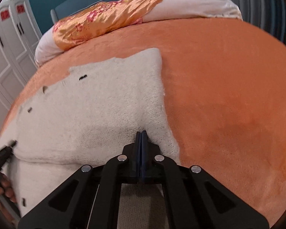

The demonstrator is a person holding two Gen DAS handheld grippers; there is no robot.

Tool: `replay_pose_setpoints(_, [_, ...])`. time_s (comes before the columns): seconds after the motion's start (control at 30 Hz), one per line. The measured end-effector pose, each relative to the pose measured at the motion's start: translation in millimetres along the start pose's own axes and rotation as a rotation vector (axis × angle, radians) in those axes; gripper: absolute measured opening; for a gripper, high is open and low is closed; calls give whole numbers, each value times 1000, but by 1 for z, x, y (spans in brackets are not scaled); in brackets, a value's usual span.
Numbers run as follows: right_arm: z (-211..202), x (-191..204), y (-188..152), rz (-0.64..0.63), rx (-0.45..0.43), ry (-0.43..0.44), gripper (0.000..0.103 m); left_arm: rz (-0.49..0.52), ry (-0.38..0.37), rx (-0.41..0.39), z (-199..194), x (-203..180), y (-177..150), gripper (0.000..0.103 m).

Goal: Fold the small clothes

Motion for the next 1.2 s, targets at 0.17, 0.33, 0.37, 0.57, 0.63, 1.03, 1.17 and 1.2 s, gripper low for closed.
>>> replay_pose_setpoints(0.17, [-6, -1, -13, -15, -14, -14, 0, -135, -100, 5, -15, 21, 3, 17])
replay_pose_setpoints(0.33, [-10, -6, -19, -20, -24, -17, 0, -166, -14, -30, -67, 81, 4, 21])
replay_pose_setpoints(0.37, [-12, -6, -22, -22, -27, -19, 0, -160, 8, -43, -76, 94, 6, 28])
replay_pose_setpoints(0.57, [-14, -8, -23, -23, -32, -22, 0, -258, 264, -106, -127, 245, 34, 54])
replay_pose_setpoints(0.63, [-14, -7, -23, -23, -33, -25, 0, -373, 319, -100, -132, 303, 43, 57])
replay_pose_setpoints(1.03, [-15, -7, -23, -23, -39, -28, 0, -851, 256, -47, -110, 434, 49, 55])
replay_pose_setpoints(1.17, [-14, -7, -23, -19, -42, -25, 0, -788, 238, -42, -111, 419, 66, 8])
replay_pose_setpoints(1.2, [-14, -7, -23, -19, -43, -24, 0, -746, 234, -82, -119, 407, 77, 8])
Point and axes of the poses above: each gripper's, at about its wrist camera, not at the fingertips, and z roughly the way its jaws point, x to its left, y to its top, the point moved 6 cm from there along z, roughly the way its jaws point
